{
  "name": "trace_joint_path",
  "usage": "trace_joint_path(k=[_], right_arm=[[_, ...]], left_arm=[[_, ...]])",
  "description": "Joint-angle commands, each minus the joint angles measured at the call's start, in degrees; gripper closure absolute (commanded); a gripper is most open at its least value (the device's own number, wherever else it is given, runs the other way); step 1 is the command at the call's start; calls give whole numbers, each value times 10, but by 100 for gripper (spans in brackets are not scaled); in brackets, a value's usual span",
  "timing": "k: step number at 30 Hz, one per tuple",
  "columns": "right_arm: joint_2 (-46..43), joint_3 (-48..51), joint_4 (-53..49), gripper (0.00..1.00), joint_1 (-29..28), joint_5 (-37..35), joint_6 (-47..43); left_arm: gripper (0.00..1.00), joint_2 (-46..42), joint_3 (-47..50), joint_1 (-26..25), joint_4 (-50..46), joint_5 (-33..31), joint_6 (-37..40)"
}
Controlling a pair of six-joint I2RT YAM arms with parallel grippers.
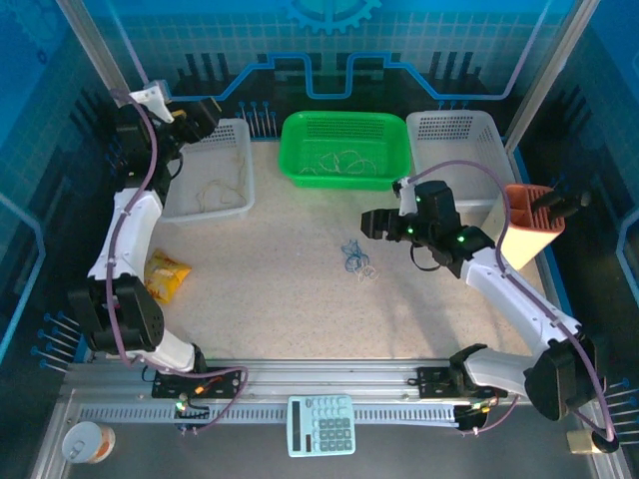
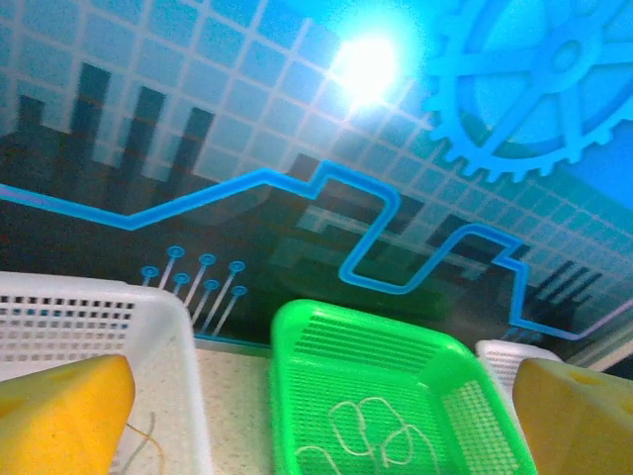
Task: Untangle the cables
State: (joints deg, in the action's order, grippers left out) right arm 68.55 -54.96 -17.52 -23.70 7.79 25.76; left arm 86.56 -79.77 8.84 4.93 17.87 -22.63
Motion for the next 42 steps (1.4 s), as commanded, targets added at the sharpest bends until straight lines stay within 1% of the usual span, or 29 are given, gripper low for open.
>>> trace_joint_path(k=[1, 4, 6, 10, 13, 16, 19, 24, 29, 32, 36, 41, 42], right_arm=[[23, 7, -6, 19, -10, -22, -11], [44, 7, -16, 20, -12, -34, -14], [55, 9, -24, 21, -13, -42, -16], [62, 24, -30, 23, -13, -58, -18], [61, 42, -35, 24, -13, -80, -14], [49, 68, -38, 25, 0, -95, -2], [33, 86, -34, 24, 23, -79, 11], [15, 96, -34, 24, 47, -52, 22], [-4, 108, -35, 24, 58, -37, 26], [-10, 117, -34, 24, 60, -26, 27], [-8, 131, -25, 24, 60, -14, 30], [5, 148, -5, 24, 59, 2, 36], [9, 151, 1, 24, 59, 6, 37]], left_arm=[[1, -35, 46, -24, 0, 29, -50], [1, -70, 102, -62, 16, 30, -78], [1, -94, 137, -99, 15, 25, -82], [1, -122, 197, -179, 2, -1, -76], [1, -122, 234, -245, -12, -38, -54], [1, -92, 254, -297, -14, -60, -25], [1, -44, 252, -343, -13, -69, 6], [2, 58, 187, -414, -56, -79, 81], [14, 144, 123, -449, -99, -90, 123], [23, 172, 104, -459, -104, -92, 130], [30, 196, 91, -466, -108, -100, 132], [33, 217, 86, -468, -111, -106, 133], [35, 220, 84, -468, -112, -108, 132]])
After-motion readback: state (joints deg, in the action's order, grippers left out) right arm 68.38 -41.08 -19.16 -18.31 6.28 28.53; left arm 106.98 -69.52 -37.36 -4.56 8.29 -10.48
